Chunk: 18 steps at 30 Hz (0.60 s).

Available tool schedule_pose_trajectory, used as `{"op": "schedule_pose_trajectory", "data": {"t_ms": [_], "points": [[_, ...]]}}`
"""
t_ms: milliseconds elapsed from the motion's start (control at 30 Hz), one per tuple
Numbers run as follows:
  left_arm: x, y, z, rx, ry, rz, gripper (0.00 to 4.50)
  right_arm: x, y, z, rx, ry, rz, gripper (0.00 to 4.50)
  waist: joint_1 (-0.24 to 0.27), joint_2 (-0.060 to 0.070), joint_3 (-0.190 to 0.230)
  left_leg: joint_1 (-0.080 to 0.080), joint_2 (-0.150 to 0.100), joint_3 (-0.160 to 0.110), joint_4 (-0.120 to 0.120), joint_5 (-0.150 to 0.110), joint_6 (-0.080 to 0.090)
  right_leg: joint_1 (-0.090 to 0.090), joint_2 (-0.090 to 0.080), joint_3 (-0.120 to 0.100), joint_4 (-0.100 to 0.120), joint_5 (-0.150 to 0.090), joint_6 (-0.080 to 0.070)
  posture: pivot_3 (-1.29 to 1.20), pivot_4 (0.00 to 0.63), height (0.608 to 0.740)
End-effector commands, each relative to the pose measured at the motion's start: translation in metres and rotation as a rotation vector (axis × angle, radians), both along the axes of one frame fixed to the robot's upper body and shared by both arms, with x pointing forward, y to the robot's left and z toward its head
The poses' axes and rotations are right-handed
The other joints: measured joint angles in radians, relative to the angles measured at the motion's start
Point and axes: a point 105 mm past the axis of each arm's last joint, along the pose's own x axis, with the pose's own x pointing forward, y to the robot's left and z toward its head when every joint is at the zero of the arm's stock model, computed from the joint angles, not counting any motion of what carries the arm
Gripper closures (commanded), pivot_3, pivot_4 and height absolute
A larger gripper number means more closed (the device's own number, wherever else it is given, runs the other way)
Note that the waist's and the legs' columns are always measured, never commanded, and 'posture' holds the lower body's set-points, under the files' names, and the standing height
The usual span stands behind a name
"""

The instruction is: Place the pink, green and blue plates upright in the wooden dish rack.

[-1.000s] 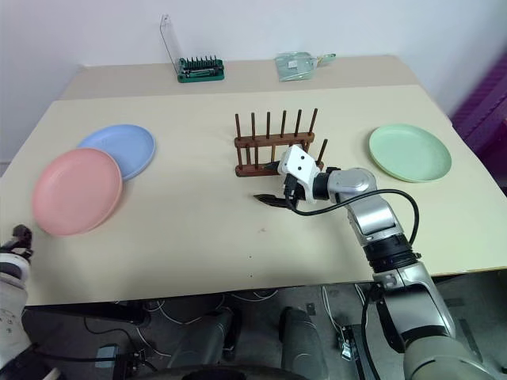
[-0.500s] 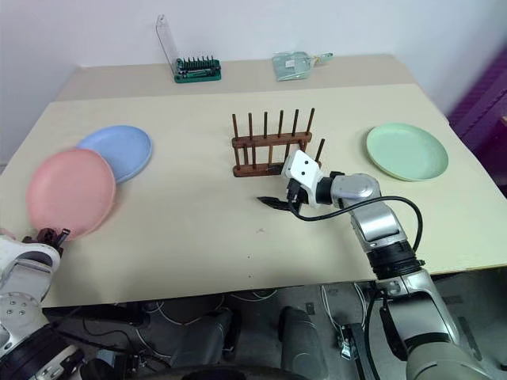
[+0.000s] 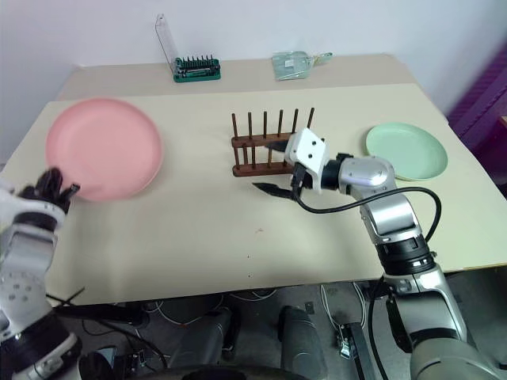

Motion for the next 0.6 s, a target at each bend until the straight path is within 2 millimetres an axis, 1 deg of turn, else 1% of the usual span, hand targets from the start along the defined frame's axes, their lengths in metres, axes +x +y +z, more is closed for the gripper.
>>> {"op": "schedule_pose_trajectory", "data": {"t_ms": [33,133,267,333,400,500,600], "points": [[0.024,-0.046,0.050,0.182,-0.074,-0.092,4.50,-0.009,0.033,0.022,-0.096,-0.301,0.077,0.01,0.001,0.000,0.000,0.000,0.000,0.000,0.000,0.000,0.000,0.000,0.000,0.000,0.000,0.000,0.000,0.00,0.150,0.740],[0.044,-0.077,0.065,0.275,-0.055,-0.148,4.50,0.000,0.044,0.028,-0.153,-0.443,0.068,0.01,0.000,0.000,0.000,0.000,-0.001,0.000,0.000,0.002,0.001,0.000,0.000,0.000,0.000,0.000,0.001,0.00,0.150,0.740],[0.059,-0.099,0.074,0.223,-0.042,-0.176,4.50,0.010,0.053,0.034,-0.210,-0.598,0.037,0.01,-0.002,-0.001,0.000,0.000,-0.002,0.000,-0.001,0.004,-0.002,-0.001,-0.001,0.000,0.000,0.000,0.001,0.00,0.150,0.740],[0.062,-0.113,0.077,0.202,-0.052,-0.225,4.50,0.015,0.055,0.037,-0.233,-0.671,0.015,0.01,-0.007,-0.001,0.000,0.000,-0.001,0.000,-0.002,0.006,-0.004,-0.002,0.000,0.000,0.001,0.000,0.001,0.00,0.150,0.740],[0.063,-0.123,0.077,0.173,-0.047,-0.262,4.50,0.019,0.056,0.038,-0.257,-0.729,-0.001,0.01,-0.010,-0.001,0.000,-0.001,-0.001,0.000,-0.003,0.006,-0.005,-0.003,0.000,0.001,0.001,0.000,0.001,0.00,0.150,0.740],[0.063,-0.132,0.074,0.123,-0.034,-0.304,4.50,0.023,0.055,0.027,-0.331,-0.781,0.003,0.01,-0.012,-0.001,0.000,-0.001,-0.001,0.000,-0.003,0.007,-0.005,-0.003,0.000,0.001,0.002,0.000,0.001,0.00,0.150,0.740],[0.062,-0.137,0.073,0.093,-0.032,-0.330,4.50,0.027,0.054,0.019,-0.362,-0.801,-0.004,0.01,-0.019,-0.001,0.001,-0.001,-0.001,0.000,-0.003,0.007,-0.005,-0.003,0.000,0.001,0.002,0.000,0.001,0.00,0.150,0.740]]}}
